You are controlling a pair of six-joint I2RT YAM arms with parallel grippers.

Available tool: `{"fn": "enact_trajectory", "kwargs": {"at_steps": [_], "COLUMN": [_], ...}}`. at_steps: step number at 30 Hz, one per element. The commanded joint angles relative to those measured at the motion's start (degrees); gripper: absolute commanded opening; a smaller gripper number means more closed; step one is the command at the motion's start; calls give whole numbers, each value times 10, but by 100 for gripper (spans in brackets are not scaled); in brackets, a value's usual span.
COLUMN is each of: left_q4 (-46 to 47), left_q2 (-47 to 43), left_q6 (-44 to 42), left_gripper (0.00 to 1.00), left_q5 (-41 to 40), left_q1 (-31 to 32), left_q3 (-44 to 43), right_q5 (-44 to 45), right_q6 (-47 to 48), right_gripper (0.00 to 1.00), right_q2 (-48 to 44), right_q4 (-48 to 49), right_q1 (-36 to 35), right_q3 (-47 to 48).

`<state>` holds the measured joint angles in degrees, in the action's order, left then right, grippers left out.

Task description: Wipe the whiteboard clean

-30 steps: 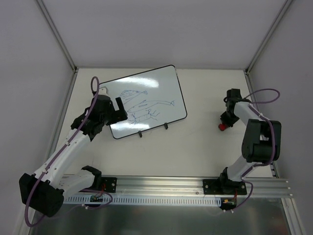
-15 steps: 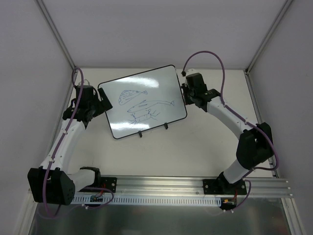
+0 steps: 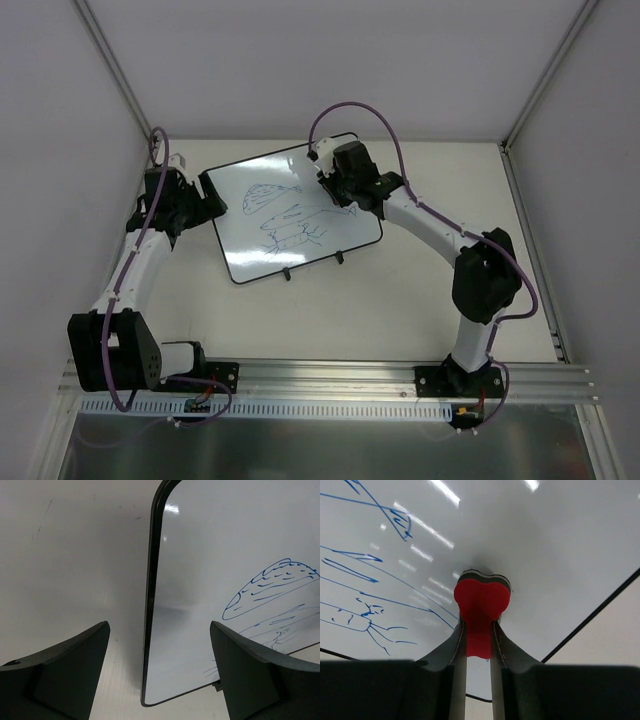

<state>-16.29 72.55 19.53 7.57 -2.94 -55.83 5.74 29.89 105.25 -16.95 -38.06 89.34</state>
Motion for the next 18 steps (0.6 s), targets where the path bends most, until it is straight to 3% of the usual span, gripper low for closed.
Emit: {"fn": "enact_trajectory", "kwargs": {"at_steps": [1, 6, 14, 18], "left_q4": [63, 90, 97, 94], "left_q2": [0, 7, -2, -48], "left_q6": [-28, -39, -21, 12], "left_gripper": [83, 82, 80, 80], "left_q5": [57, 78, 38, -2], "left_q1": [-15, -15, -15, -15], "left_q3": [14, 26, 34, 66], "right_q5": [-15, -50, 42, 62], "right_q6": [53, 34, 38, 42], "right_gripper": [10, 0, 0, 0], "right_q2": [13, 33, 67, 96], "right_q4": [12, 16, 30, 62], "right_q1": [-18, -21, -59, -76], "right_q3": [50, 59, 91, 71]}}
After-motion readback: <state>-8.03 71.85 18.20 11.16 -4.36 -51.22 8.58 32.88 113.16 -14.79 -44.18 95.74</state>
